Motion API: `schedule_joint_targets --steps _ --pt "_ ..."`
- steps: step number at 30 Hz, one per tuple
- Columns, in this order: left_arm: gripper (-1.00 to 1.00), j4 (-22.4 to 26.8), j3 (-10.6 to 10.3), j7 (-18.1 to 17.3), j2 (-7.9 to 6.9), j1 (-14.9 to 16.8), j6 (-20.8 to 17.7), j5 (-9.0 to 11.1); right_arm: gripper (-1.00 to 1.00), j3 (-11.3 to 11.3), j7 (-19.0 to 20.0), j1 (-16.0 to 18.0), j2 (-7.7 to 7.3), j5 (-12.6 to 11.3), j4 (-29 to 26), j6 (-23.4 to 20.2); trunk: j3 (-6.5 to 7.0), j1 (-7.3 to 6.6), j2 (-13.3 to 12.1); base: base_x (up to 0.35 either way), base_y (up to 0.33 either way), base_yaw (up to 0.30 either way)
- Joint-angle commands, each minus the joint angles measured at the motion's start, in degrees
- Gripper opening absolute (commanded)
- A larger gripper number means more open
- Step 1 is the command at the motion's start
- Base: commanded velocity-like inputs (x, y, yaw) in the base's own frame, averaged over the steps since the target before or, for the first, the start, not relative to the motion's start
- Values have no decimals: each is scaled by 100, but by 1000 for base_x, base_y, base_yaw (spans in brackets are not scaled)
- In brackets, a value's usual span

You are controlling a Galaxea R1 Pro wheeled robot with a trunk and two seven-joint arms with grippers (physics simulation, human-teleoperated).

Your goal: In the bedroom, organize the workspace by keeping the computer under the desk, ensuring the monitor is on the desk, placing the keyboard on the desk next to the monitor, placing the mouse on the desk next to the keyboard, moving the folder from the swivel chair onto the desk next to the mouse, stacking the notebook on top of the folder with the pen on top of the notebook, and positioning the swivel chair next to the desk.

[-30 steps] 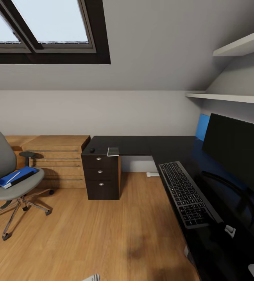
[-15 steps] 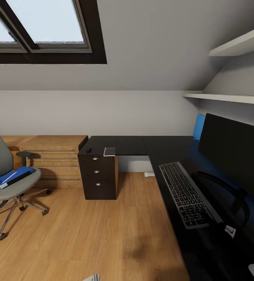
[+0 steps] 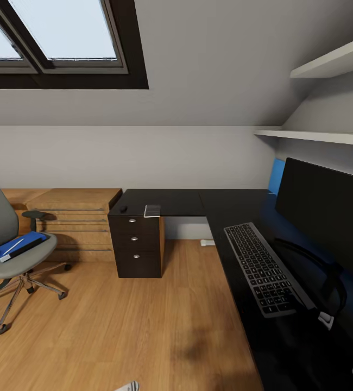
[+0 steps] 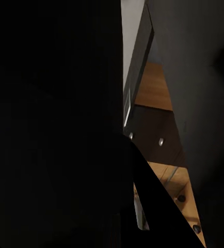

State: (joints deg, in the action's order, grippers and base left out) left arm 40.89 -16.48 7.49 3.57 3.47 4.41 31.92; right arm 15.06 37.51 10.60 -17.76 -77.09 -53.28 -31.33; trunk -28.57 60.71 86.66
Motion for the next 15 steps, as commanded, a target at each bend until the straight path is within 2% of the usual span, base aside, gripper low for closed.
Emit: schedule_joint_targets --steps 1,4,8,15 --pt "100 1 -38 42 -6 5 33 60 -100 6 5 4 -9 -33 2 -48 -6 0 3 0 0 0" --pt "100 1 -42 42 -6 5 33 54 -100 4 8 3 -19 -29 2 -53 -6 0 3 0 0 0" --pt "100 0 -44 42 -4 5 33 -55 -100 1 13 3 -12 -39 12 -52 -6 0 3 0 0 0" --pt "100 2 -47 42 -4 5 33 -70 -100 1 11 4 5 -49 19 -49 -6 0 3 0 0 0"
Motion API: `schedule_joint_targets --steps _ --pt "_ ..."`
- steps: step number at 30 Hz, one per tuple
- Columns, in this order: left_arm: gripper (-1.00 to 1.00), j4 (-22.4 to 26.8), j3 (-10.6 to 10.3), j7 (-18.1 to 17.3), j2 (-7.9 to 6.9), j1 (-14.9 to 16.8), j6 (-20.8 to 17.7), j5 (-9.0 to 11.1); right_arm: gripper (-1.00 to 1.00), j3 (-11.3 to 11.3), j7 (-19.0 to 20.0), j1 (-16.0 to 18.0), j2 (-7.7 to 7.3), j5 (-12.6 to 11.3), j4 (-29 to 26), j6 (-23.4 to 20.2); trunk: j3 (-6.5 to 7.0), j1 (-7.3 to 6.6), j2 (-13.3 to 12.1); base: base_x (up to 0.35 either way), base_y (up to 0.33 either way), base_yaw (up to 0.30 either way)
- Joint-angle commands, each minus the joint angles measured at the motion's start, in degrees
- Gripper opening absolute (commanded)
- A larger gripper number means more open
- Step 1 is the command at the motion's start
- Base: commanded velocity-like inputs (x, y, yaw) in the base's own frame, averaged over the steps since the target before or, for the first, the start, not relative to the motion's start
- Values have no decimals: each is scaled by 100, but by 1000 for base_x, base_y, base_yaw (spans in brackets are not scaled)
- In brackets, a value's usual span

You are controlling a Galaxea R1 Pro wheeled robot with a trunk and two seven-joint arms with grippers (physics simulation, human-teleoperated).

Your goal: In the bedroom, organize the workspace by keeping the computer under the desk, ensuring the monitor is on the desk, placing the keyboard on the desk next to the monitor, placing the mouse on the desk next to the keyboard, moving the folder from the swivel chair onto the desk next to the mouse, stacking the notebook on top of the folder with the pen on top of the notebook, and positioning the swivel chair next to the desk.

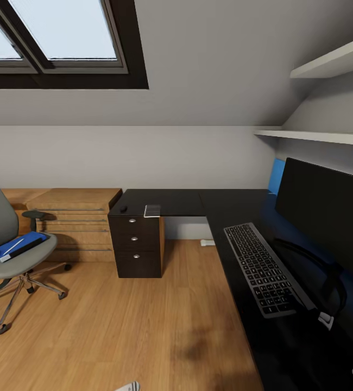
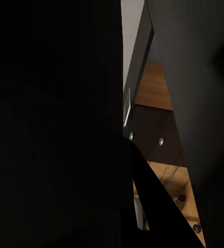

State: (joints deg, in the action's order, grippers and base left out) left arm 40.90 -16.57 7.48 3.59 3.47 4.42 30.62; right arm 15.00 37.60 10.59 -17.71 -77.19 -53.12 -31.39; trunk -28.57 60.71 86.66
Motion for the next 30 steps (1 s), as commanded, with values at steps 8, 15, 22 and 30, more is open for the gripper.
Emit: schedule_joint_targets --steps 8,15,22,30 --pt "100 1 -36 43 -5 5 33 58 -100 10 -17 4 -4 -33 3 -35 -6 0 3 0 0 0" --pt "100 1 -36 43 -7 5 33 51 -100 5 -17 4 10 -40 3 -23 -6 0 3 0 0 0" --pt "100 0 -39 43 -7 5 33 50 -100 6 -34 4 20 -41 3 -17 -6 0 3 0 -114 0" --pt "100 4 -39 43 -7 5 33 49 -100 6 4 4 20 -41 174 -20 -6 0 3 0 -77 0"
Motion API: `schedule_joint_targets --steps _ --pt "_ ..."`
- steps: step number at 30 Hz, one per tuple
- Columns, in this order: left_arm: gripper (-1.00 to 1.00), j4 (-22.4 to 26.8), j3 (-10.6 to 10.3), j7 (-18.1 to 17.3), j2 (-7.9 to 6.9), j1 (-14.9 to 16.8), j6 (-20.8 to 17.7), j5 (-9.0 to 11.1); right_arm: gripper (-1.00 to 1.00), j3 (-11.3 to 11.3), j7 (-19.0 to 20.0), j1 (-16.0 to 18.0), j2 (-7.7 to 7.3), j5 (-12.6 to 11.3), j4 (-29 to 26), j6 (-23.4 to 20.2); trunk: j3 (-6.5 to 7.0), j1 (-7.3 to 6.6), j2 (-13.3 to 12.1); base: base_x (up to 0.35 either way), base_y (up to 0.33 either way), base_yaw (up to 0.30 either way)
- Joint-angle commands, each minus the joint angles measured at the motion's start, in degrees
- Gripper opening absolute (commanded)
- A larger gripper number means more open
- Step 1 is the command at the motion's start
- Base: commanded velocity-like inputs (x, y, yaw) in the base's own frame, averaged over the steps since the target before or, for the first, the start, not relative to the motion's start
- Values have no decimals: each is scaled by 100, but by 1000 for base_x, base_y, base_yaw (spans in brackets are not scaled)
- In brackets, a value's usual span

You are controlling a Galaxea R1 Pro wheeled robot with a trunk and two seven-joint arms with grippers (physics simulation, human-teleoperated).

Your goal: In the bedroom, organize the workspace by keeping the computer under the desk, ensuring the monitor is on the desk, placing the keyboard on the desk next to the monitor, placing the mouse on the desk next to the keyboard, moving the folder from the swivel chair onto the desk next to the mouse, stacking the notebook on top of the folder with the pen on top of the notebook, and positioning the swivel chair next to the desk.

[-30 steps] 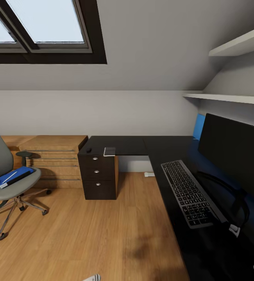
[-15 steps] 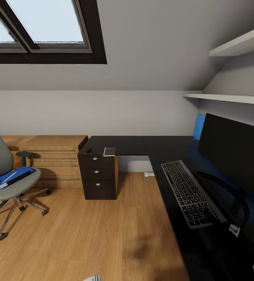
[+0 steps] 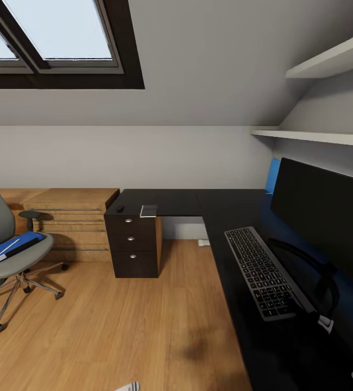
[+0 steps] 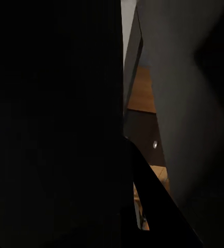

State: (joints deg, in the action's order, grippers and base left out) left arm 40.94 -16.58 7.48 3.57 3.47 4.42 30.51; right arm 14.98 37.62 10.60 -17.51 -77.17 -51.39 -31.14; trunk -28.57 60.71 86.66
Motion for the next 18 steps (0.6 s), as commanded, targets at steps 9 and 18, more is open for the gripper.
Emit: schedule_joint_targets --steps 9,18 --pt "100 6 -46 43 57 5 42 52 -100 -43 17 4 143 -9 69 -63 -6 -1 3 0 -3 0" --pt "100 2 -56 43 74 5 48 51 -100 -51 34 4 190 -2 76 -68 12 -23 -37 0 0 0"
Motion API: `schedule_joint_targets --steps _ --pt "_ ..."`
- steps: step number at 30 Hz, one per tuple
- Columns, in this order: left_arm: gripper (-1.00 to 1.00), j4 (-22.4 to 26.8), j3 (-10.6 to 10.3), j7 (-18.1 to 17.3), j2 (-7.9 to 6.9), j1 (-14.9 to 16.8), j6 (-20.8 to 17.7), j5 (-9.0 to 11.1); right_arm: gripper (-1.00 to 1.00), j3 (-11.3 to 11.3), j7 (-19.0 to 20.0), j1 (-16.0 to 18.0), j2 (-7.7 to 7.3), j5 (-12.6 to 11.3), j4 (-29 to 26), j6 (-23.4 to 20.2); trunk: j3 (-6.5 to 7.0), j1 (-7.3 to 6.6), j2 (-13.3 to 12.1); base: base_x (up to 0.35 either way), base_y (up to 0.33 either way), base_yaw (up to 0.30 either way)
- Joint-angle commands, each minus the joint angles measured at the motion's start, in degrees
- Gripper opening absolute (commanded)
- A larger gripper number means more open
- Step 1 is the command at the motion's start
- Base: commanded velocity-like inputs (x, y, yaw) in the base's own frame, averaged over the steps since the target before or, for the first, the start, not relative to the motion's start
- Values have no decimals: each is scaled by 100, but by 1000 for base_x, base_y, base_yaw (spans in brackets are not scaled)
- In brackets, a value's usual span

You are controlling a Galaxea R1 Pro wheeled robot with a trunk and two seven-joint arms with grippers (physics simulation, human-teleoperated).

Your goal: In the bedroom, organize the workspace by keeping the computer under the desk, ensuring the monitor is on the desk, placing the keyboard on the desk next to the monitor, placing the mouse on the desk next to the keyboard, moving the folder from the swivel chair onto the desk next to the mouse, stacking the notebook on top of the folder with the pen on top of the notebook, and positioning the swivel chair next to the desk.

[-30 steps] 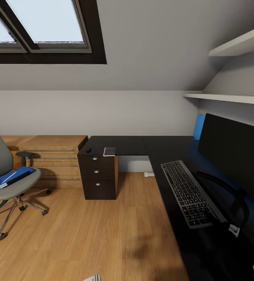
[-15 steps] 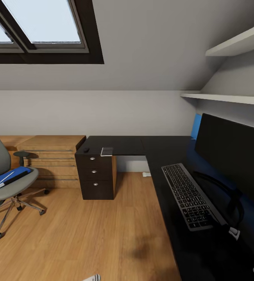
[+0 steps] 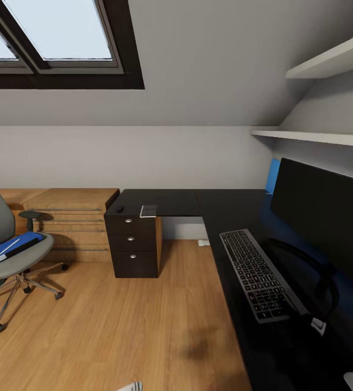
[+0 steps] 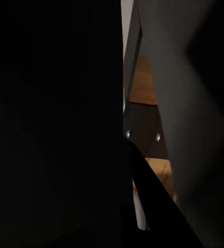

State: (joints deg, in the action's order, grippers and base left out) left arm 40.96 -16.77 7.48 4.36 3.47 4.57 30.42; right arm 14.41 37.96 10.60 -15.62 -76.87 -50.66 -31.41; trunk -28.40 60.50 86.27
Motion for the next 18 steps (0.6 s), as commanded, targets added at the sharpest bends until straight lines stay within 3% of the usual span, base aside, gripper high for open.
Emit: schedule_joint_targets --steps 1,18 --pt "100 2 -39 43 -6 5 33 58 -100 7 0 4 2 -32 3 -40 13 -23 -38 0 0 0" --pt "100 0 -37 43 -6 5 35 46 -100 41 18 4 6 -50 3 -51 300 -374 -680 0 0 0"
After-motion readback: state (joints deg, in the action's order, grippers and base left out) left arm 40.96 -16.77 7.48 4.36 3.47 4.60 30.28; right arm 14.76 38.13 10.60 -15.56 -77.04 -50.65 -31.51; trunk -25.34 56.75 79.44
